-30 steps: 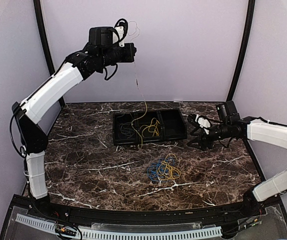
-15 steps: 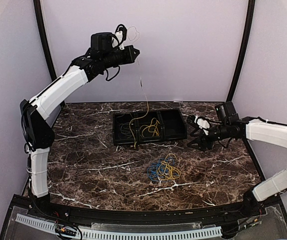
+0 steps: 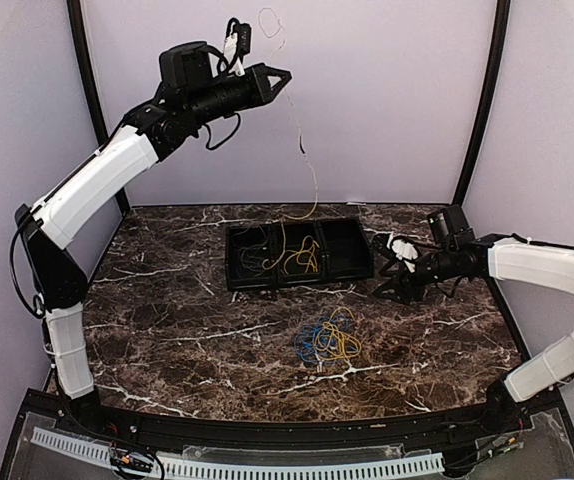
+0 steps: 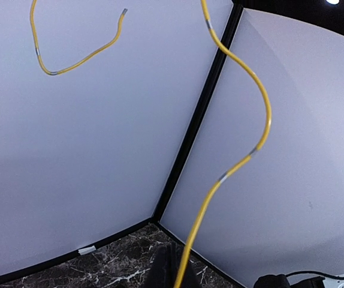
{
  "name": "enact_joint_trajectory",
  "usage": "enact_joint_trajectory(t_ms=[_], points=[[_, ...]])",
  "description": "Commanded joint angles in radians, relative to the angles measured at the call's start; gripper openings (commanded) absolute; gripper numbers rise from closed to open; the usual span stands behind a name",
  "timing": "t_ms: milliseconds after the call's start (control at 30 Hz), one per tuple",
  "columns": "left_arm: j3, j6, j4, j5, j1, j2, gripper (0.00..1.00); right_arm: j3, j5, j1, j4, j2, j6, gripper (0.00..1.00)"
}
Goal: Untangle the cables
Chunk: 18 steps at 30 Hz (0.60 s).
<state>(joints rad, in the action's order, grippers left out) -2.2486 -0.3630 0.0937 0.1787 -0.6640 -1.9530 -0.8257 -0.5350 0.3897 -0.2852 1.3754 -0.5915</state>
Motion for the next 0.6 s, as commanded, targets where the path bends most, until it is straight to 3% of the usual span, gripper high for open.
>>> enact_joint_trajectory(t_ms=[0, 567], points=[[-0.002, -0.001, -0.030, -0.001, 0.005, 0.044, 0.00, -0.006, -0.007, -0.005, 0.014, -0.004, -0.008, 0.62], [-0.061, 0.092, -0.113, -0.104, 0.005, -0.070, 0.00, -0.007, -0.007, -0.005, 0.005, 0.002, -0.015, 0.62]])
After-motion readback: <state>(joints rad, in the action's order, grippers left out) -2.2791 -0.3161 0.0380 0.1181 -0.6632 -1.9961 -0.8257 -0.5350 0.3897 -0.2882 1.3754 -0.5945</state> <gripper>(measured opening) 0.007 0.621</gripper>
